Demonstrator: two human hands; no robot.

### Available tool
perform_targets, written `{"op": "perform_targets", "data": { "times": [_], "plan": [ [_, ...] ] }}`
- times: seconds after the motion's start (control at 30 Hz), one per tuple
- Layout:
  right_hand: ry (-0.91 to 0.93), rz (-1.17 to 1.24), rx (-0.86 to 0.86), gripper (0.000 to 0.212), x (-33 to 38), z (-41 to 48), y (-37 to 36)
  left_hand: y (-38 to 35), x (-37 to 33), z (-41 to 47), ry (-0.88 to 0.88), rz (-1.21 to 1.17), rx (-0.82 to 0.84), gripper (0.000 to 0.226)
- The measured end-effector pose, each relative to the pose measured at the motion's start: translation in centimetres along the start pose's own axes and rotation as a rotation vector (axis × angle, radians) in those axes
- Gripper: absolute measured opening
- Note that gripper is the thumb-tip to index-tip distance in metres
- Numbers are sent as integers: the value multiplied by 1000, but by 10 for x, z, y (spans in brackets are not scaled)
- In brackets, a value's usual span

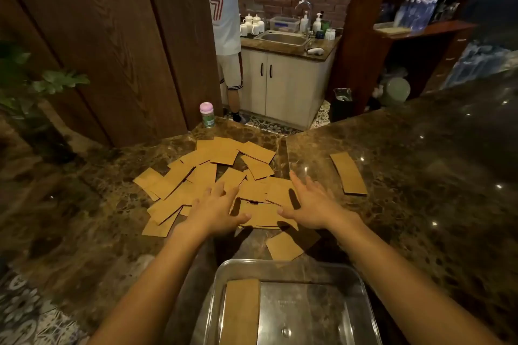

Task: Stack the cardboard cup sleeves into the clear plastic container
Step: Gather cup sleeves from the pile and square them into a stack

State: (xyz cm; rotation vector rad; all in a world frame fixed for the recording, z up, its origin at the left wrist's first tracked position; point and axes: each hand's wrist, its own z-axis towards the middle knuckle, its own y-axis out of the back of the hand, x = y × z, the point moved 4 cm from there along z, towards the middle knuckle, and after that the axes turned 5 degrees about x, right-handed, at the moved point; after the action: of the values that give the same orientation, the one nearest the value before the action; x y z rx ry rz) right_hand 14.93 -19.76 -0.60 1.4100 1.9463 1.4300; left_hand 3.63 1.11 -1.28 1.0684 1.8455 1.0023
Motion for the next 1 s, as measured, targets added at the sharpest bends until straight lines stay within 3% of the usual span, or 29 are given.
{"op": "perform_targets", "data": {
  "times": [0.2,0.37,0.57,0.8,1.0],
  "plan": [
    [49,-3,86,121,5,33,-12,-16,11,24,5,28,92,105],
    [68,-25,88,124,9,56,-17,-22,6,37,-43,94,89,104],
    [45,-25,60,114,5,70,-14,-16,1,40,-41,84,61,96],
    [82,-36,-106,73,4,72,-3,-8,-15,48,-106,84,-46,64],
    [48,100,-131,85,0,62,1,-6,-31,63,-270,152,-32,65]
  ]
}}
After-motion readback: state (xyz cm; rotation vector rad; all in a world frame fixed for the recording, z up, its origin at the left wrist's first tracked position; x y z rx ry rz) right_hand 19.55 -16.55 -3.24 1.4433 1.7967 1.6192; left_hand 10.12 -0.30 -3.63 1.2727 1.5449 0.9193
